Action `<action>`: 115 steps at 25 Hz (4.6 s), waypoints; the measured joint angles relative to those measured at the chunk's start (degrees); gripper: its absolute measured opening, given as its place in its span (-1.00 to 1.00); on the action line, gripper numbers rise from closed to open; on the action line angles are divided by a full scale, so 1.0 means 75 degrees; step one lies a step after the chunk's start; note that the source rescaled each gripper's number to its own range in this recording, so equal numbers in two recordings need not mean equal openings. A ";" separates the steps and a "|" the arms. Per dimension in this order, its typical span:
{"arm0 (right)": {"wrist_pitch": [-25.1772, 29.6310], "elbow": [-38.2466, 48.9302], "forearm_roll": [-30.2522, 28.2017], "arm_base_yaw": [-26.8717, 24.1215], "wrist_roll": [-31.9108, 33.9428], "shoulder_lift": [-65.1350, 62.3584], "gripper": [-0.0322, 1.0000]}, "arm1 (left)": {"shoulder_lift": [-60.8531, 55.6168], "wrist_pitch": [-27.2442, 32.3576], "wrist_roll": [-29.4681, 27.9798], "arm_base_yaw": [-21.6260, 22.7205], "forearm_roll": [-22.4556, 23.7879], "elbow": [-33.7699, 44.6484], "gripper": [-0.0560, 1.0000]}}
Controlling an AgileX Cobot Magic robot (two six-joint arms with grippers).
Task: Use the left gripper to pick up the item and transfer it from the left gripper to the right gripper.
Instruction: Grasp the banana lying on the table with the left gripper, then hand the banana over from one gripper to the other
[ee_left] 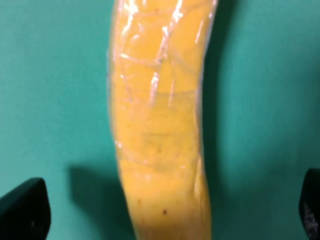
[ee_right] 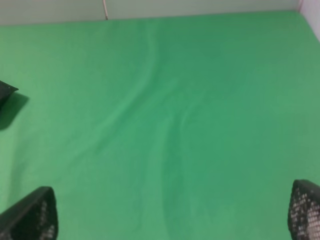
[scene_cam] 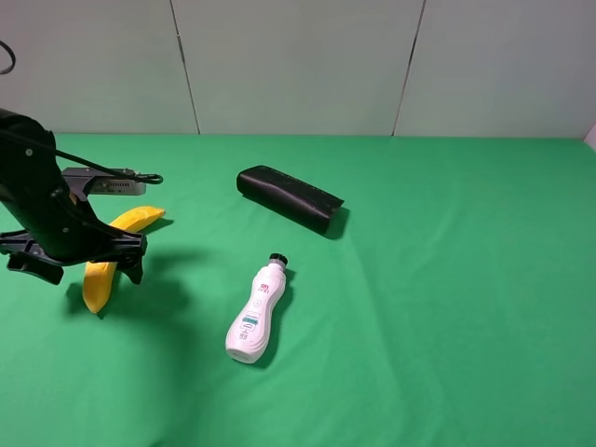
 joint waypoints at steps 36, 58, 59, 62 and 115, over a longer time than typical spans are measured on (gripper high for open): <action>0.0000 0.0000 0.0000 0.0000 0.0000 0.0000 1.00 | 0.0300 -0.0536 -0.0345 0.0000 0.0136 0.0077 -0.89; -0.0007 0.0000 0.0000 0.0000 0.0000 0.0000 1.00 | 0.0300 -0.1147 -0.0345 0.0000 0.0211 0.0077 -0.89; -0.0007 0.0000 0.0000 0.0000 0.0000 0.0000 1.00 | 0.0300 -0.1119 -0.0345 0.0000 0.0213 0.0077 -0.89; -0.0007 0.0000 0.0000 0.0000 0.0000 0.0000 1.00 | 0.0117 -0.0901 -0.0345 0.0000 0.0249 0.0082 -0.89; 0.0000 0.0000 -0.0003 0.0000 0.0000 0.0000 1.00 | 0.0115 0.4757 0.6007 -0.1893 -0.1722 -0.4770 -0.89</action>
